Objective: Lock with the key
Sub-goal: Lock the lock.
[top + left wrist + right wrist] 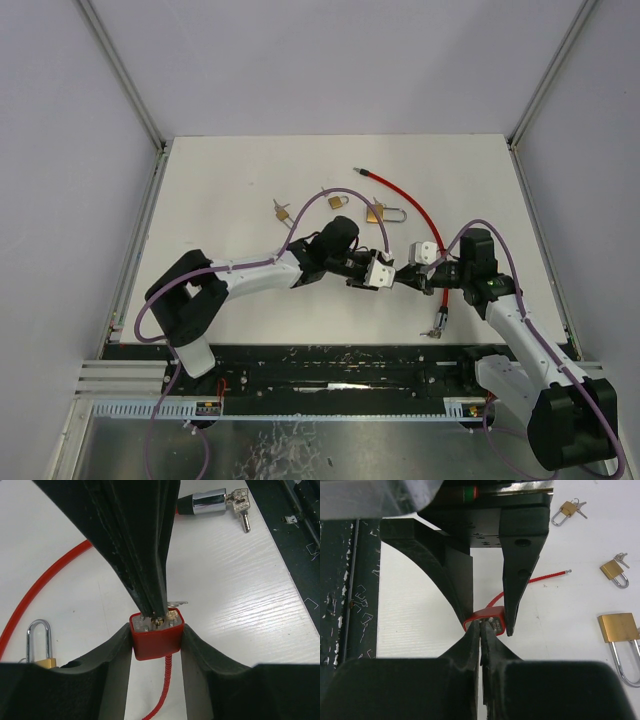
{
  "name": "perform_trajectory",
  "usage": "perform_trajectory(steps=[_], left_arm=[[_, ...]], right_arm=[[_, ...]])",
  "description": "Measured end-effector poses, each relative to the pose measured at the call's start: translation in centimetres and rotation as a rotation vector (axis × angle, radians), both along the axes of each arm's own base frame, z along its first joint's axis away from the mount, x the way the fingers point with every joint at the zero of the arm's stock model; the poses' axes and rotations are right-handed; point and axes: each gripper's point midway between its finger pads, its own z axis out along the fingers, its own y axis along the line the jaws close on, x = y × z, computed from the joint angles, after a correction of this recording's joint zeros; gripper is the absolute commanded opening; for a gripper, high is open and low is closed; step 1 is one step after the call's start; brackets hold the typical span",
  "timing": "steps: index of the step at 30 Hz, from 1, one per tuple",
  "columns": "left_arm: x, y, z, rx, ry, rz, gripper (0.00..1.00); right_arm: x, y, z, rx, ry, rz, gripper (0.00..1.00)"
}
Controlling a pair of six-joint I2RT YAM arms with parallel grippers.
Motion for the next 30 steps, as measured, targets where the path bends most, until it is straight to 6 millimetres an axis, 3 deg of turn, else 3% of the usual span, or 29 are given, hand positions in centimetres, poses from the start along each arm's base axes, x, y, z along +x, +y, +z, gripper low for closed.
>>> perform_trajectory(steps=[21, 23, 25, 30], left_arm=[[1.8, -0.1, 0.2, -0.028, 0.066, 0.178, 0.00], [2.1, -0.1, 0.3, -0.032, 0.065, 0.194, 0.00], [2.2, -0.1, 0.4, -0.036, 0.064, 0.205, 0.00], [2.9, -0.4, 1.0, -0.061, 0.042, 0.227, 0.00]], right_arm=[[2.0, -0.2, 0.6, 0.028, 0.074, -0.126, 0.01], [2.3, -0.2, 0.8, 0.034, 0.081, -0.141, 0.21], [2.4, -0.2, 0.9, 0.042, 0.103, -0.157, 0.35], [2.2, -0.2, 2.2, 0.088, 0.116, -0.168, 0.48]])
